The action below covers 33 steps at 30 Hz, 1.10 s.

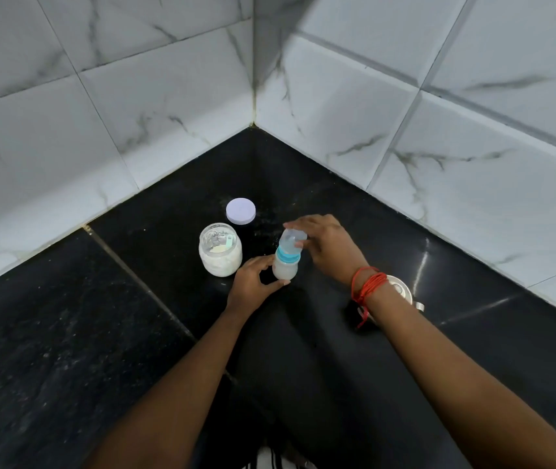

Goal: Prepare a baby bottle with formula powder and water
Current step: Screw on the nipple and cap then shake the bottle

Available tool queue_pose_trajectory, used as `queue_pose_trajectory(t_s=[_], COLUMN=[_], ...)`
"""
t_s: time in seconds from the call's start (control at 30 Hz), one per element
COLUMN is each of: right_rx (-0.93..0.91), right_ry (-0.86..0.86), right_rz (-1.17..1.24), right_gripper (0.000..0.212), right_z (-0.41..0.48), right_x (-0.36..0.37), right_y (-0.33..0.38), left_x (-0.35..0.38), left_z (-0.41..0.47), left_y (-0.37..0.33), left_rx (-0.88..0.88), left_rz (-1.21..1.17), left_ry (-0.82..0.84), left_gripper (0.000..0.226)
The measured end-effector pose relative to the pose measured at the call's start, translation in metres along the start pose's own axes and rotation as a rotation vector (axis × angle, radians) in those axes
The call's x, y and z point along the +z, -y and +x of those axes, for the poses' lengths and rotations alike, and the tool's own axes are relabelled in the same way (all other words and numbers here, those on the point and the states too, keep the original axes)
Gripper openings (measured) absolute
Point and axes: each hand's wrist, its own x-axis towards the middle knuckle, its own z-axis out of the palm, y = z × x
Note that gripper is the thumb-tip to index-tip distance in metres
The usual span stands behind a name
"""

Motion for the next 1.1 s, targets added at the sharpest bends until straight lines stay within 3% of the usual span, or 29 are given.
queue_pose_trajectory(t_s=[0.23, 0.6, 0.67, 0.8, 0.93, 1.03, 1.1], right_rx=[-0.048, 0.051, 0.122, 0.344, 0.477, 0.495, 0.542], right_ry=[0.047, -0.078, -0.015, 0.008, -0.065, -0.171, -0.204], right_rz=[-0.15, -0.207, -0.063, 0.505, 0.639, 0.821, 1.118], right_gripper=[0.044, 0.056, 0.067, 0.098, 0.051, 0.042, 0.034], right_z=[0.001, -0.008, -0.013, -0.026, -0.026, -0.027, -0.027], right_x=[0.021, 0.032, 0.039, 0.067, 0.081, 0.076, 0.062], right_y=[-0.002, 0.008, 0.002, -0.001, -0.001, 0.004, 0.008], left_x=[0.0, -0.001, -0.001, -0.001, 0.002, 0.004, 0.005], left_z=[0.0, -0.002, -0.002, -0.001, -0.004, -0.009, -0.014], left_y=[-0.001, -0.004, -0.005, -0.003, 0.002, 0.003, 0.002], left_rx=[0.0, -0.026, -0.02, -0.002, 0.042, 0.098, 0.129], left_rz=[-0.017, -0.014, -0.035, -0.066, -0.062, 0.033, 0.149], left_ry=[-0.001, 0.006, -0.003, -0.001, -0.012, 0.021, 0.041], left_gripper=[0.065, 0.066, 0.064, 0.06, 0.06, 0.065, 0.069])
